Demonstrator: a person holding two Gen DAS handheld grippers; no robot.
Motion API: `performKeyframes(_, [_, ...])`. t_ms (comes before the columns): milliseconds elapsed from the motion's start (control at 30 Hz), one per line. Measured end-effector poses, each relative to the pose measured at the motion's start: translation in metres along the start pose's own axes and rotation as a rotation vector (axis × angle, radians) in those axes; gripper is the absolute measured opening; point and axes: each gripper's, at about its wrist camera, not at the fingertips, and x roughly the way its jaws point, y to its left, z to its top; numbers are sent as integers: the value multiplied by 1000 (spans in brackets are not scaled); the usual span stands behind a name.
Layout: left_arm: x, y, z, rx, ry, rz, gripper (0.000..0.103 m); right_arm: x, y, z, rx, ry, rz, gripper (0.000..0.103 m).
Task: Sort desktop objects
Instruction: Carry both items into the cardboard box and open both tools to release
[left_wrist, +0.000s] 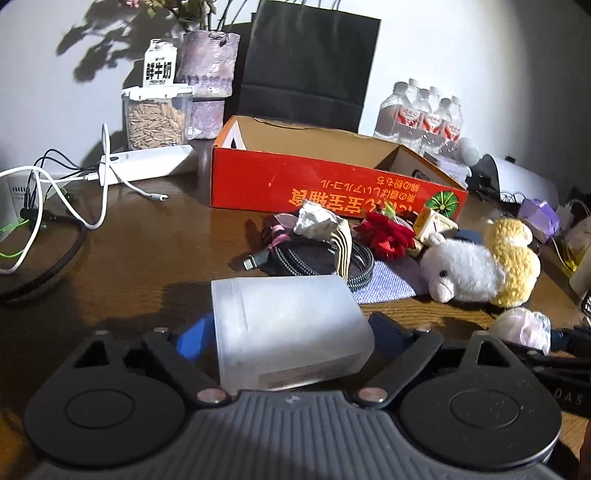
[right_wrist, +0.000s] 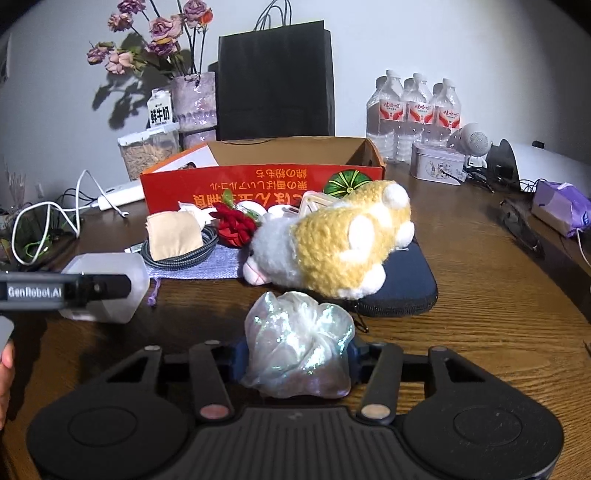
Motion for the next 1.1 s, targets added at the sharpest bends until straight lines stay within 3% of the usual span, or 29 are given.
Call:
performKeyframes(200, [-26, -6, -17, 52, -12, 3, 90, -29, 4, -7, -25, -69, 55, 44])
performKeyframes(400, [-65, -8, -20, 53, -75, -26, 87, -69, -1, 2, -1, -168, 126, 44])
performKeyframes(600, [-80, -1, 18, 2, -159, -88, 86, -77, -13, 44, 20, -232, 148, 44])
performKeyframes(700, [-74, 3, 53, 4, -192, -121, 86, -70, -15, 78, -2, -267, 157, 44])
performKeyframes(867, [-24, 1, 142, 49, -249, -96, 86, -13, -19, 171, -16, -223, 160, 44])
performKeyframes(1000, [72, -8, 217, 69, -179, -24, 86, 100, -30, 258, 38, -48, 187, 44])
performKeyframes(1100, [152, -6, 245, 66, -76, 41, 86, 192, -31, 288, 58, 96, 115, 44])
